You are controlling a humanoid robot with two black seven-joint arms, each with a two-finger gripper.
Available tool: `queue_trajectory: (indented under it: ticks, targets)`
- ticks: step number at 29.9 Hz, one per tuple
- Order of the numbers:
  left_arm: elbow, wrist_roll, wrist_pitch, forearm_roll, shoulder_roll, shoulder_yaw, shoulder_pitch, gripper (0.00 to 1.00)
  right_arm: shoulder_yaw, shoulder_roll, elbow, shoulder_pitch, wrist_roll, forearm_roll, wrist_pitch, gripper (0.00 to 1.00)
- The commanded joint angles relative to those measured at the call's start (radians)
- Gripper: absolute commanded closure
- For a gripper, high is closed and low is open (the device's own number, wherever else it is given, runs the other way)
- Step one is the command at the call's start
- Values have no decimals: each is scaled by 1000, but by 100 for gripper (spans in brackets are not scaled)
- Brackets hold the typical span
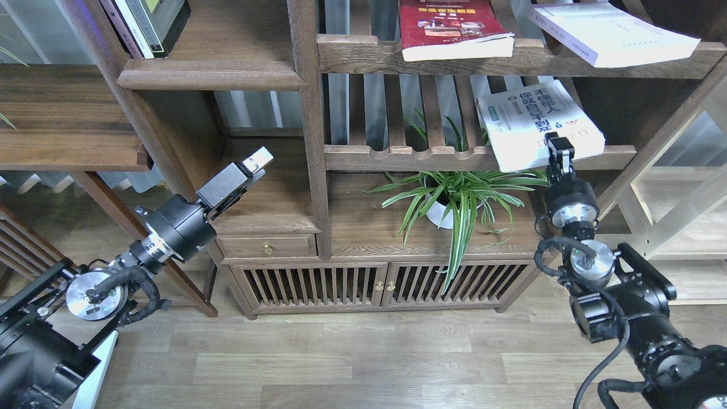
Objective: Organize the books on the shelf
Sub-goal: 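Pull the white paperback off the shelf with the right gripper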
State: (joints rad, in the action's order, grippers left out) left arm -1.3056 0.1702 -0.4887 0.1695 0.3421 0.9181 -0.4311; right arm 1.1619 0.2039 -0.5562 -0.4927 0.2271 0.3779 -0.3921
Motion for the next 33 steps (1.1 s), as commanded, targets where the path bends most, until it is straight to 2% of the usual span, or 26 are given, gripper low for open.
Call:
queue_trajectory:
  ticks: [1,9,18,29,33]
  targets:
    - [0,0,0,-1,-6,-2,2,1,5,5,-7,37,-5,4,-69,96]
    - [0,-1,0,1,-11,-5,2,1,16,19,-60,109,-3,22,-97,96]
    - [0,-6,0,1,-35,-10,23,1,21,14,-283,249,-5,56,-97,96]
    - [0,-8,0,1,-66,-16,57,1,4,12,-429,344,-6,69,-97,96]
    - [0,-8,0,1,-118,-15,66,1,-14,3,-475,367,-8,69,-97,96]
